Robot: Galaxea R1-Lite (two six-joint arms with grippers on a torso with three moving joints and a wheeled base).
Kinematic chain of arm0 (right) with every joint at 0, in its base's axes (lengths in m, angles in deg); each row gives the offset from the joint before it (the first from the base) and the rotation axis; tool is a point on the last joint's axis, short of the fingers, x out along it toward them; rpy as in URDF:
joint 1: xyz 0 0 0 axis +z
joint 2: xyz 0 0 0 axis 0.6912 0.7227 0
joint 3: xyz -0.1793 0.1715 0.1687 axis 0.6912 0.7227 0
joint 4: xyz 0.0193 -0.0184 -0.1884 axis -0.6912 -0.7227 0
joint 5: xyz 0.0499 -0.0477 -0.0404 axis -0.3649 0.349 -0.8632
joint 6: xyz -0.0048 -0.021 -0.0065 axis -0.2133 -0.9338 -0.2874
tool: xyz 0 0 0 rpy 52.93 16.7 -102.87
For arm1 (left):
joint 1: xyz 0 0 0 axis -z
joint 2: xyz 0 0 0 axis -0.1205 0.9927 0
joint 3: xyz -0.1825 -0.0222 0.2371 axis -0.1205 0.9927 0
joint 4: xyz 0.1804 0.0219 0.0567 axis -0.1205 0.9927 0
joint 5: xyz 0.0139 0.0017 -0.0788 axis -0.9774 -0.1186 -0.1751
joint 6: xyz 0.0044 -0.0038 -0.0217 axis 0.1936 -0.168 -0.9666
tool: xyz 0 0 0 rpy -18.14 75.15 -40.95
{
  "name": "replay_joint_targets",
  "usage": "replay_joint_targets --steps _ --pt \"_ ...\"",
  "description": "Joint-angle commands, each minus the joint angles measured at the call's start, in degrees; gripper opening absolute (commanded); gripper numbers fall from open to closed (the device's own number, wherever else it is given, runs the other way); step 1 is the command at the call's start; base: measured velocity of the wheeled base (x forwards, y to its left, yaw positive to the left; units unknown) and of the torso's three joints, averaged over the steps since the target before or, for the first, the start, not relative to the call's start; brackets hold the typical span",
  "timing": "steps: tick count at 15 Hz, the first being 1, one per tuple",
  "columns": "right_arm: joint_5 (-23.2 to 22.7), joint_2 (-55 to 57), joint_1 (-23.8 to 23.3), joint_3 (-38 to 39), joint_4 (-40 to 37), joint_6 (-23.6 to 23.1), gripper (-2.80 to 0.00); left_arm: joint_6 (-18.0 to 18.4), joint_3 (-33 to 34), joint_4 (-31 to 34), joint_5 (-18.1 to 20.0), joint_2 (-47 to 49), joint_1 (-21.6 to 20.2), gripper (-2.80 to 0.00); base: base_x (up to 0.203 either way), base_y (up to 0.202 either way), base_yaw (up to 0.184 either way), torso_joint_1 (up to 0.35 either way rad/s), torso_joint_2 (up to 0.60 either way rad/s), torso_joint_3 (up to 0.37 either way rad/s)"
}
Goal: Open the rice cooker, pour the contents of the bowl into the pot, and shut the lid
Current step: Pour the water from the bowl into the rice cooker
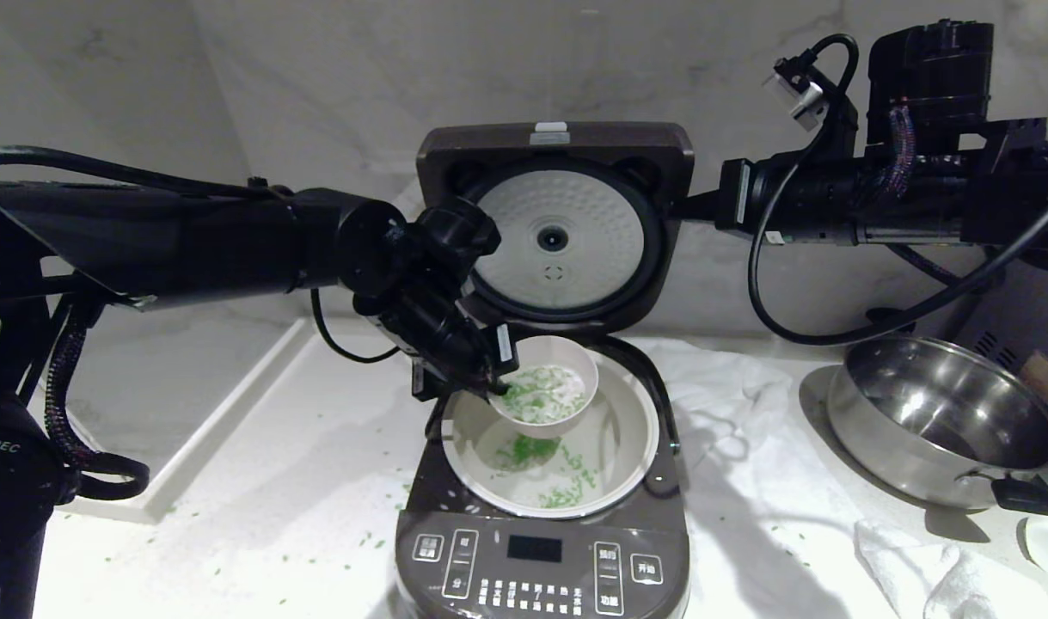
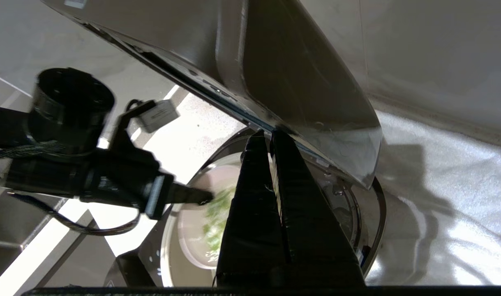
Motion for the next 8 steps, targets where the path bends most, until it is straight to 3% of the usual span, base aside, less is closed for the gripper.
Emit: replay_joint_targets --steps 1,5,8 --pt "-0.2 0.5 -0.1 0.1 0.1 0.2 -2.8 -0.3 0.1 -2.7 -0.2 1.8 0.2 -2.8 0.0 0.0 0.0 0.0 0.0 0.0" --pt "-0.3 1.1 -0.9 -0.1 0.1 0.2 -2.8 -0.8 4.0 -7.2 -0.2 1.6 0.1 -2.8 0.0 0.0 0.0 0.0 0.0 0.0" --pt "-0.3 1.1 -0.8 -0.6 0.1 0.2 -2.8 -2.1 11.0 -17.5 -0.2 0.3 -0.1 -2.8 0.0 0.0 0.0 0.0 0.0 0.0"
